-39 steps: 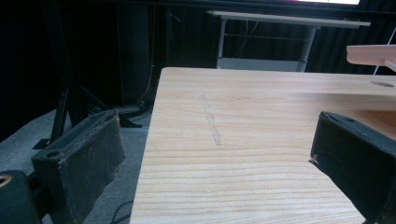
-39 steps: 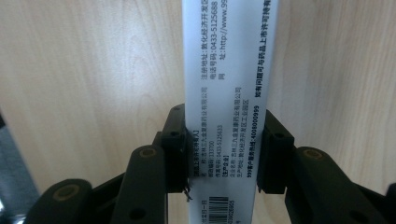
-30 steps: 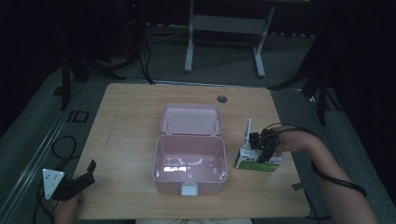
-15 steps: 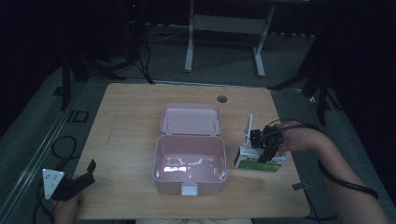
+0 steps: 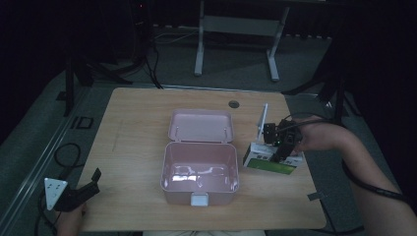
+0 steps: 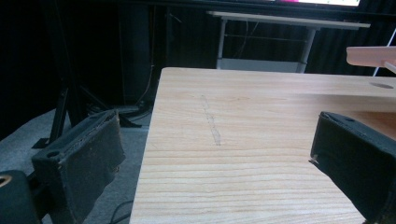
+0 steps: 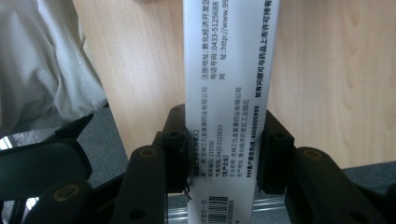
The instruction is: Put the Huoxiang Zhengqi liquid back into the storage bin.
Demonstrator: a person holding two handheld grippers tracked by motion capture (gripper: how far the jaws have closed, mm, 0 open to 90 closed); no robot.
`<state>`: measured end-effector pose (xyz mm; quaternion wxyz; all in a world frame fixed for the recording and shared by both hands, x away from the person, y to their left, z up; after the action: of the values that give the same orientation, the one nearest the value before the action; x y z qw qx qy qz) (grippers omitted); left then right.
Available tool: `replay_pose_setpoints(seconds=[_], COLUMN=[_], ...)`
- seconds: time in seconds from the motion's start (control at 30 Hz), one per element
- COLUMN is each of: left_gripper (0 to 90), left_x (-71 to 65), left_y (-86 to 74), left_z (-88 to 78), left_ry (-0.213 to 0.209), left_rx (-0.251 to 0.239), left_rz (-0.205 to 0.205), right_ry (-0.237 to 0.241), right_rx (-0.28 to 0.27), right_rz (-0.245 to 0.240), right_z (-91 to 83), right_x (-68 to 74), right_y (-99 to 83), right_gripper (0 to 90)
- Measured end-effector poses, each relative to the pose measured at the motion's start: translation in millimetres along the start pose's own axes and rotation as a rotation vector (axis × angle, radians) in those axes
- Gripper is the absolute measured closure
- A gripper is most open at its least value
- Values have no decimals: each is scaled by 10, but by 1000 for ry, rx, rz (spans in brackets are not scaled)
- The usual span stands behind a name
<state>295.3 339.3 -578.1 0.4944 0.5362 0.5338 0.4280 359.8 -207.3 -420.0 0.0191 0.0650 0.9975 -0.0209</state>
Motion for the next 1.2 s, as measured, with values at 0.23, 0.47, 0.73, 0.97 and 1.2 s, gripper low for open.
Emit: replay_pose_setpoints(seconds=[0.23,0.47,0.73,0.97,1.2], left_gripper=[26,26,26,26,26], left_x=[-1,0,-1,-5,-5], left_y=[0,0,0,0,0], left_z=[0,0,0,0,0], left_ry=[0,-1,-3,-5,-5], left_rx=[0,1,0,0,0], left_rz=[1,0,0,3,5], right_ry=[-43,-46,-35,-31,-26], right_rx=[18,25,25,28,37], right_rz=[-5,-29,-75,-110,-142], right_z=[-229,-305,-343,-343,-309], right_x=[0,58,146,214,294], right_y=[133,330,612,837,1062], right_gripper=[618,618,618,618,618])
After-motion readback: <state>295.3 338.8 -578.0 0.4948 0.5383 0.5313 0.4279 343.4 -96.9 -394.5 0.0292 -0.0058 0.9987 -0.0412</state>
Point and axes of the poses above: each handheld gripper's, and its own axes: z roughly forward along the jaws, y roughly out of its top, x roughly to its left, the point moved 9 cm from there along z, roughly forward along the jaws, and after that the axes turned 1 degree about -y, right-handed, at the moved point
